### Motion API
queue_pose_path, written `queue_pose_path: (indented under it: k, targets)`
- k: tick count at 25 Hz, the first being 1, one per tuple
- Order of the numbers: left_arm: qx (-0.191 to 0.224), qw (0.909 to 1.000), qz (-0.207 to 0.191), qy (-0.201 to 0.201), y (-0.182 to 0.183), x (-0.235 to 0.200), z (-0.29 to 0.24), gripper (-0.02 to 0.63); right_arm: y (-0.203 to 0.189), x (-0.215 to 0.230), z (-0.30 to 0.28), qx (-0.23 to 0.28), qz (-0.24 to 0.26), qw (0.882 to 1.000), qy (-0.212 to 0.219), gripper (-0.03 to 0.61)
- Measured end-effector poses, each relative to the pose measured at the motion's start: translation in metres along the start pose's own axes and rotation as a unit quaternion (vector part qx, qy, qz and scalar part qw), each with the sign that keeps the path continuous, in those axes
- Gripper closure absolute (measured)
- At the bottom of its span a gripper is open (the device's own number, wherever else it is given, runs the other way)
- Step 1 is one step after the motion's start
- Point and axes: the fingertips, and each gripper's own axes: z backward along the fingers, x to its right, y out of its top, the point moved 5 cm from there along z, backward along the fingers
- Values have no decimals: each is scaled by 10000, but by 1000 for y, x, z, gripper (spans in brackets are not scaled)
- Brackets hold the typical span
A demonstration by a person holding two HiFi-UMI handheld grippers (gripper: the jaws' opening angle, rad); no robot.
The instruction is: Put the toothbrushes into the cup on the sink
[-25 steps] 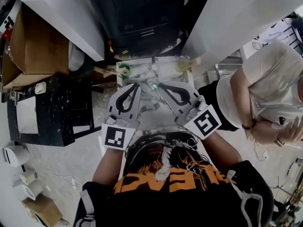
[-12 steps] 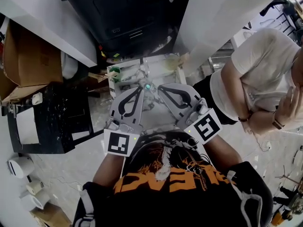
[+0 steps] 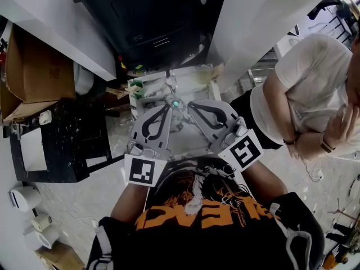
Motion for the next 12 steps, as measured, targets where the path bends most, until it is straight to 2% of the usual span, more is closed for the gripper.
queue_pose_path:
  k: [12]
  targets:
    - [-26, 10000, -93, 11, 0, 0, 0, 588, -1, -1, -4, -12, 35, 10000, 83, 565]
